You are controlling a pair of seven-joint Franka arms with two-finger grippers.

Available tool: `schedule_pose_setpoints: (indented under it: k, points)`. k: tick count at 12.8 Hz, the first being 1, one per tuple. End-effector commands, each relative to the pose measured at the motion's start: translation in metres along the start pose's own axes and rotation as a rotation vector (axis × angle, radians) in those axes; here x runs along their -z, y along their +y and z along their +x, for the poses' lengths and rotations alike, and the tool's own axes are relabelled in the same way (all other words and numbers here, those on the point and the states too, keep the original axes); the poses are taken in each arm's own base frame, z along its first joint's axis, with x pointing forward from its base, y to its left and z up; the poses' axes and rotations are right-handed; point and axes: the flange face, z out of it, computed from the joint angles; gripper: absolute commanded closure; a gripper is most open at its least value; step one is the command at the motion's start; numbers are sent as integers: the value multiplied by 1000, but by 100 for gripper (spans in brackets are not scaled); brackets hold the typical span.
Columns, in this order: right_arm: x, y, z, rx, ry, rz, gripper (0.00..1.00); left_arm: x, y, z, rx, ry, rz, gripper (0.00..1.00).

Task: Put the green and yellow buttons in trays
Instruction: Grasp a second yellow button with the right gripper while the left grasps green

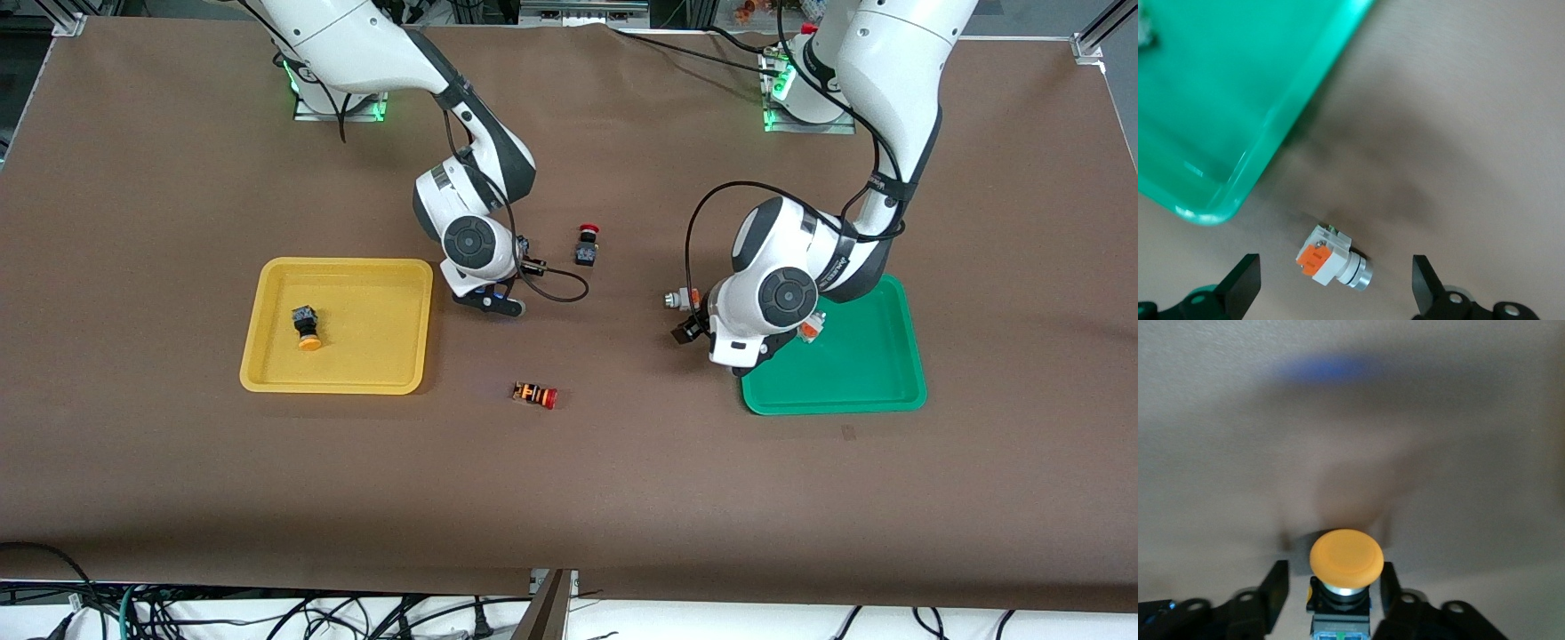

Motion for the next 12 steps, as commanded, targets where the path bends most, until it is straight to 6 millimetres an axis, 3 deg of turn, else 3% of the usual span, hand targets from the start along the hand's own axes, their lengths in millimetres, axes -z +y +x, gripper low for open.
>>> schedule_pose_setpoints:
  k: [1,2,3,5,8,10,11,12]
  points:
    - [15,2,-7,10,4,17,100,-15,-13,-3,184,-15,1,0]
    - [40,7,-1,33,17,25,100,-17,-20,-7,264,6,-34,0]
    - [69,26,18,69,25,17,100,-21,-30,-10,361,20,-62,0]
    - [108,84,68,150,15,-30,100,-30,-30,-26,490,30,-97,0]
    - [118,182,139,291,24,-79,100,-40,-27,-40,651,35,-139,0]
    - [107,219,163,310,16,-74,100,-68,-32,-56,672,52,-188,0]
    - [105,221,167,305,26,-74,61,-71,-34,-57,672,54,-189,0]
    - [109,222,169,302,33,-67,1,-72,-34,-57,672,54,-188,15]
